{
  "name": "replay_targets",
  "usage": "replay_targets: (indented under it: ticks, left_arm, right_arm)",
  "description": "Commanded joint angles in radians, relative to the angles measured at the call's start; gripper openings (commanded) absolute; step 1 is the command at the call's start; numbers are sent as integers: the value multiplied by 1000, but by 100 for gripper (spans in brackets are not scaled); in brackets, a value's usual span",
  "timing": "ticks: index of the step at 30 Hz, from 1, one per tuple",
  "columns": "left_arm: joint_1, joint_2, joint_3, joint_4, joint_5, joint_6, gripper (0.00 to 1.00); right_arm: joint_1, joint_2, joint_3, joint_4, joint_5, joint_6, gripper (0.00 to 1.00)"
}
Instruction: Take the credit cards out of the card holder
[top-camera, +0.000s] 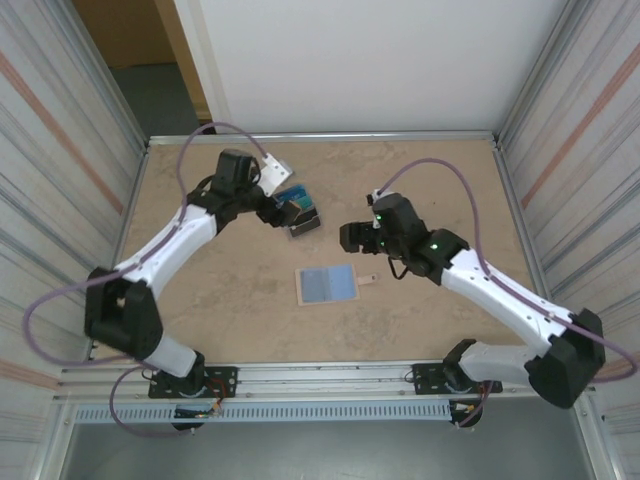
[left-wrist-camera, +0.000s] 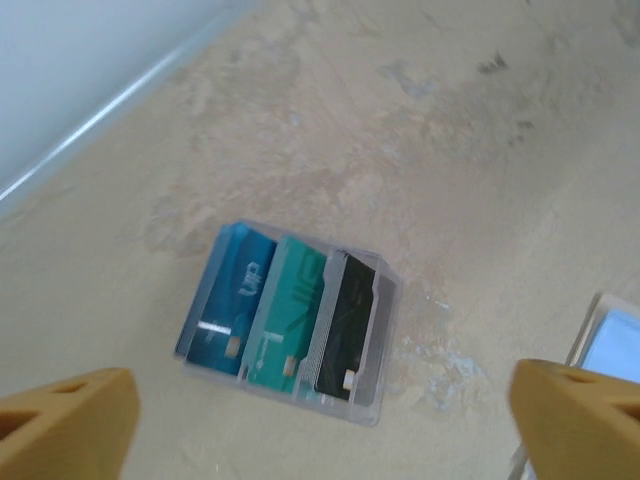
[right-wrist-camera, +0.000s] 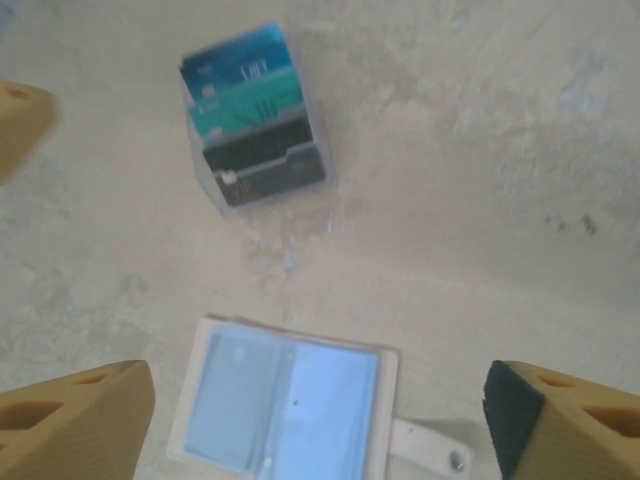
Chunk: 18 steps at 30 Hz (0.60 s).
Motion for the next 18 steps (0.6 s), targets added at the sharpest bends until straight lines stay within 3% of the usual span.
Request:
replay_targets:
  ticks: [1,10,18]
  left_arm:
    - [-3,-148,-142,144,-143,-145,99]
    - [56,-502,-484,301,-394,-460,99]
    - [66,-634,-584,252,-482,-524,99]
  right_arm:
    - [69,93,76,-126,69,85,78]
    - [212,357,197,-198,-26,144,55]
    - [272,536,284,-231,-43,144,42]
